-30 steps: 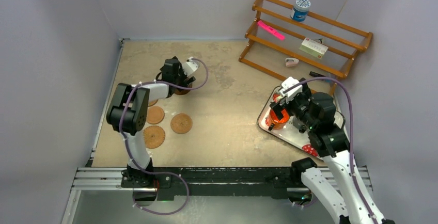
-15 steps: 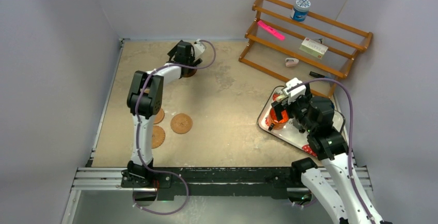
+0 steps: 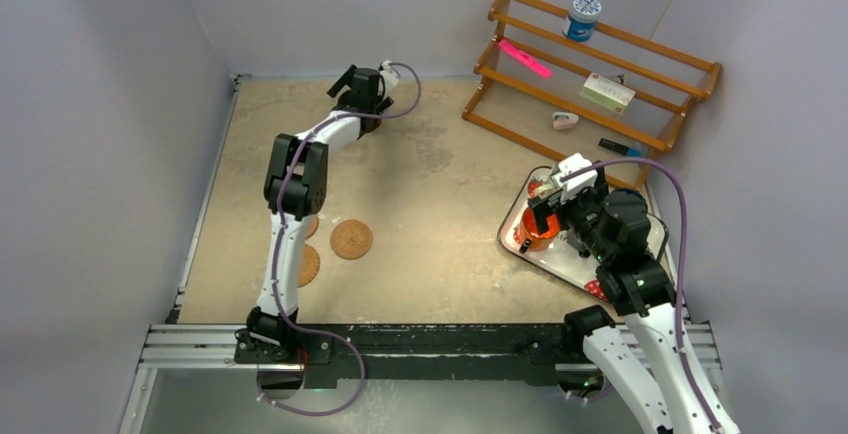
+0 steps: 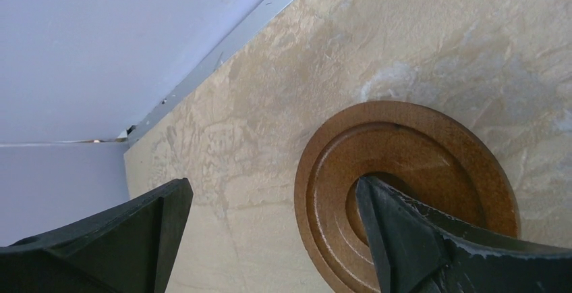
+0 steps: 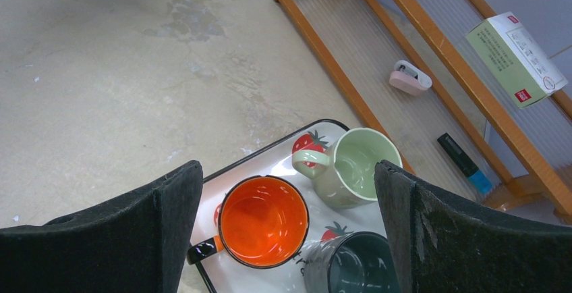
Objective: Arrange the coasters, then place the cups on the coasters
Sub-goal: Move the coaster to the center of the board.
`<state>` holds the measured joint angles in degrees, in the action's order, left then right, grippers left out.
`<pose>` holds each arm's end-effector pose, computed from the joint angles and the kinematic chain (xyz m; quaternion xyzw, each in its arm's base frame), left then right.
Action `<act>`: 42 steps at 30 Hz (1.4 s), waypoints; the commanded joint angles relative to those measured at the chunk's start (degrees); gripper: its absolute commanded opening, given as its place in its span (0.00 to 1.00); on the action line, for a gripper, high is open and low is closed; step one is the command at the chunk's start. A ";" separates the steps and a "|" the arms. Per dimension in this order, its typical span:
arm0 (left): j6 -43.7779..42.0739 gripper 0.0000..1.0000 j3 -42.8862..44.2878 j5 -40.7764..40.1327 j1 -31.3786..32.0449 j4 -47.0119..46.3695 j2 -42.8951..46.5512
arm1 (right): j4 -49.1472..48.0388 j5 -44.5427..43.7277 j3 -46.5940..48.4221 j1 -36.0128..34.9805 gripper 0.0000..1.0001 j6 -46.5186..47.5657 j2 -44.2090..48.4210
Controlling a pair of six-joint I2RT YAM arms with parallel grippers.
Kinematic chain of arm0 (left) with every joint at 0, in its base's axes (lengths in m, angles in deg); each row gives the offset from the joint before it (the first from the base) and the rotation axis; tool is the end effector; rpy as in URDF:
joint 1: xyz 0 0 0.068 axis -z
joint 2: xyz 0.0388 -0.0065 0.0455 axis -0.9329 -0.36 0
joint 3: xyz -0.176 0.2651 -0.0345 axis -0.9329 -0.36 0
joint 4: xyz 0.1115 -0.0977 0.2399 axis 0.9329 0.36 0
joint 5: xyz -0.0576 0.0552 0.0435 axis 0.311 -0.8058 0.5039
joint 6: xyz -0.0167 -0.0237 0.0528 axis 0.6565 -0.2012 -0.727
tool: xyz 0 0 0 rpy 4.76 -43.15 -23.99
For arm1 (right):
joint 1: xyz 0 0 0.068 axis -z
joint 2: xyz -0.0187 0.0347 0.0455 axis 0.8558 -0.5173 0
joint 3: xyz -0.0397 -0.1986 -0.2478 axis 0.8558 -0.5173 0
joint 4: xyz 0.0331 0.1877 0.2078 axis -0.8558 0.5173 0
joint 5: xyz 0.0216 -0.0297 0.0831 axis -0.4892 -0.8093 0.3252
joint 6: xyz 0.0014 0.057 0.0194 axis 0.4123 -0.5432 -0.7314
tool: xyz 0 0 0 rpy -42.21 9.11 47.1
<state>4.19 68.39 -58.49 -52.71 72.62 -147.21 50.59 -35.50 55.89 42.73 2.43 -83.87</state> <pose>0.6018 -0.1544 0.1694 0.2575 0.8165 0.2645 0.4438 0.1194 0.0378 0.3610 -0.2385 0.7132 0.0173 0.6589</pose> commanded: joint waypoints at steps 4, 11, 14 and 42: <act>3.91 1.00 3.05 -0.64 -0.28 -2.11 8.61 | -1.70 0.22 -0.56 -0.18 0.99 -0.18 0.43; 0.68 1.00 -1.71 -0.25 -0.87 5.46 23.03 | -1.63 0.93 -1.06 -0.23 0.99 -0.01 1.28; -1.60 1.00 -10.97 1.99 -1.78 9.32 32.02 | -1.31 1.57 -0.90 -0.23 0.99 -0.01 1.06; -8.38 1.00 -56.04 12.57 -16.10 8.09 49.96 | -0.18 4.60 -1.98 -0.25 0.99 0.80 2.19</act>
<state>-3.50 13.14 -46.36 -68.78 84.77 -94.54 51.13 -32.07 54.25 42.73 2.96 -81.60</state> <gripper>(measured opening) 0.998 0.987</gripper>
